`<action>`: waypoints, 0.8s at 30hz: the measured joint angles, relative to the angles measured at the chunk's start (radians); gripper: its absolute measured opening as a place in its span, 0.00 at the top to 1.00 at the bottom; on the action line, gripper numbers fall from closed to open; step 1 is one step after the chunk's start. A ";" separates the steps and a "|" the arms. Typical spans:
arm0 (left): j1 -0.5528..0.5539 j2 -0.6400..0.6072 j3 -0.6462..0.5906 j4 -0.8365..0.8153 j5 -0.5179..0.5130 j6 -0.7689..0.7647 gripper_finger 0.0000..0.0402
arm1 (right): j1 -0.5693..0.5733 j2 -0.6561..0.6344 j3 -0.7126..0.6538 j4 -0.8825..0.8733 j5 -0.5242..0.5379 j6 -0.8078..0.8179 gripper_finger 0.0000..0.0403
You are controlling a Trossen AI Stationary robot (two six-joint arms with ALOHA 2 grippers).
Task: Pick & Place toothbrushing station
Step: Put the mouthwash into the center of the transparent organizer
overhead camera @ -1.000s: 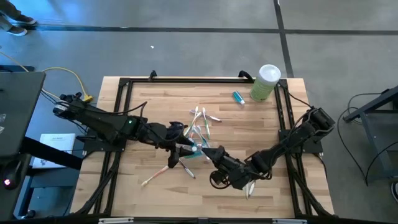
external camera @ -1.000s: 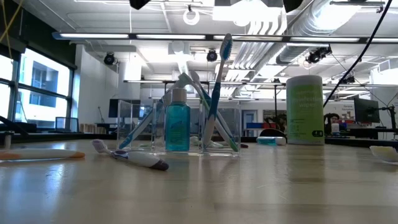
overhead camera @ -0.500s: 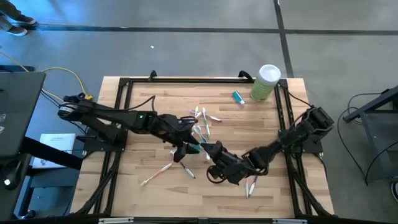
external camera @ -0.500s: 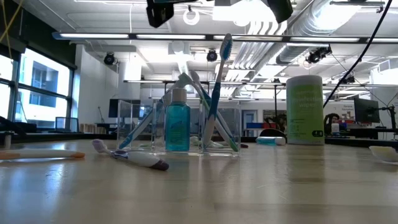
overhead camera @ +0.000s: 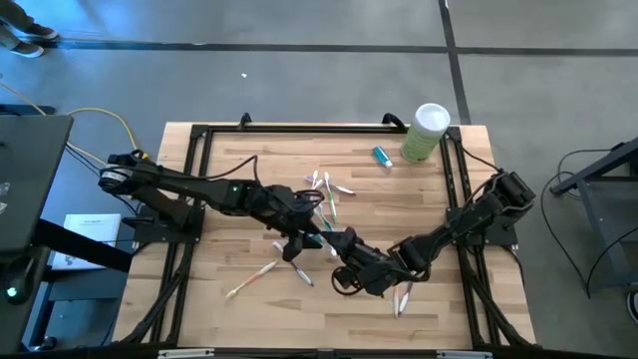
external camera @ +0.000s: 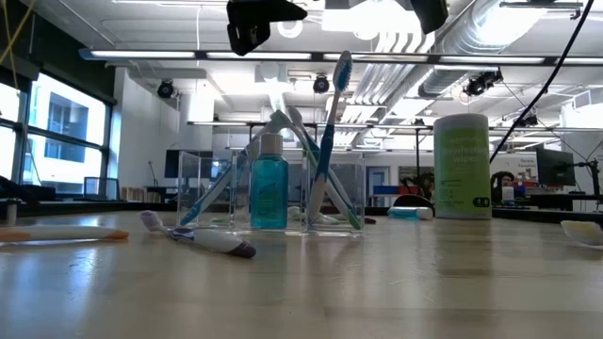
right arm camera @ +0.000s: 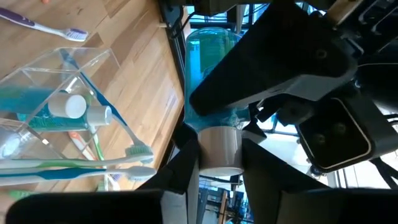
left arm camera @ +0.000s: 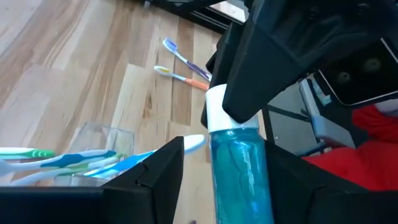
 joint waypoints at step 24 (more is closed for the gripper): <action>-0.092 0.001 0.000 0.014 -0.225 0.129 0.82 | 0.008 0.000 0.000 -0.009 0.183 0.418 0.62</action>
